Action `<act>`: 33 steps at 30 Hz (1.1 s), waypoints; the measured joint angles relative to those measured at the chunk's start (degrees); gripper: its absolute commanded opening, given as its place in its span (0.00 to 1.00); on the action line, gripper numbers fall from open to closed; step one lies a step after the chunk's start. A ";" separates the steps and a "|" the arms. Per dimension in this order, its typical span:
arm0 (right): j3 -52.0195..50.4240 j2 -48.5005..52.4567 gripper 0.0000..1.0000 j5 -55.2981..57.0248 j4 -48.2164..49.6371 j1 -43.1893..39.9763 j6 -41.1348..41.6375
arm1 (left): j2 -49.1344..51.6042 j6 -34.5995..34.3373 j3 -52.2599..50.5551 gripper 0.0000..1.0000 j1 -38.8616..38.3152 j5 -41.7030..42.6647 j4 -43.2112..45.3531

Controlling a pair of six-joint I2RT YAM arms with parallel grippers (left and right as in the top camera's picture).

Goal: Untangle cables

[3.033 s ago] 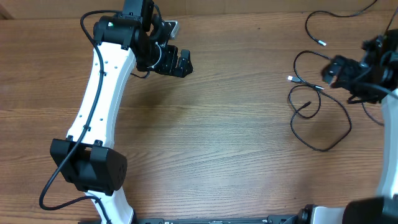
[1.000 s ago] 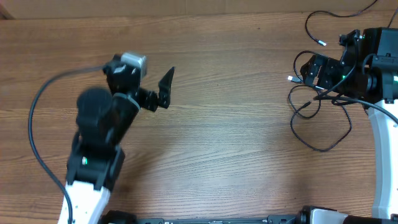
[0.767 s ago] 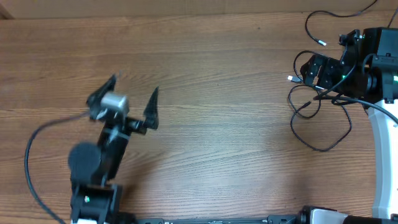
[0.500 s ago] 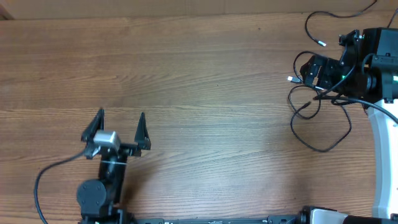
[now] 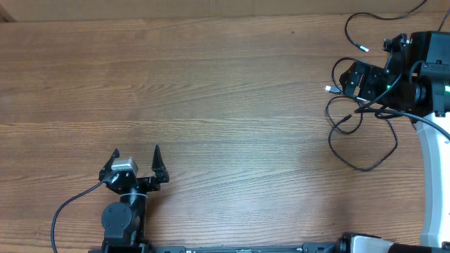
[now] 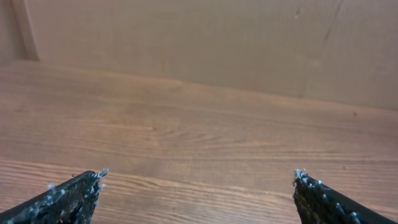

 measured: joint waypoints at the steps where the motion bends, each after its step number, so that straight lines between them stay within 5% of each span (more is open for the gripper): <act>1: 0.00 0.00 1.00 -0.02 0.00 0.00 -0.04 | -0.35 0.42 0.00 1.00 0.00 -0.26 0.00; 33: 0.00 0.00 1.00 -0.02 0.00 0.00 -0.02 | -0.66 2.58 0.00 1.00 0.00 -0.85 0.04</act>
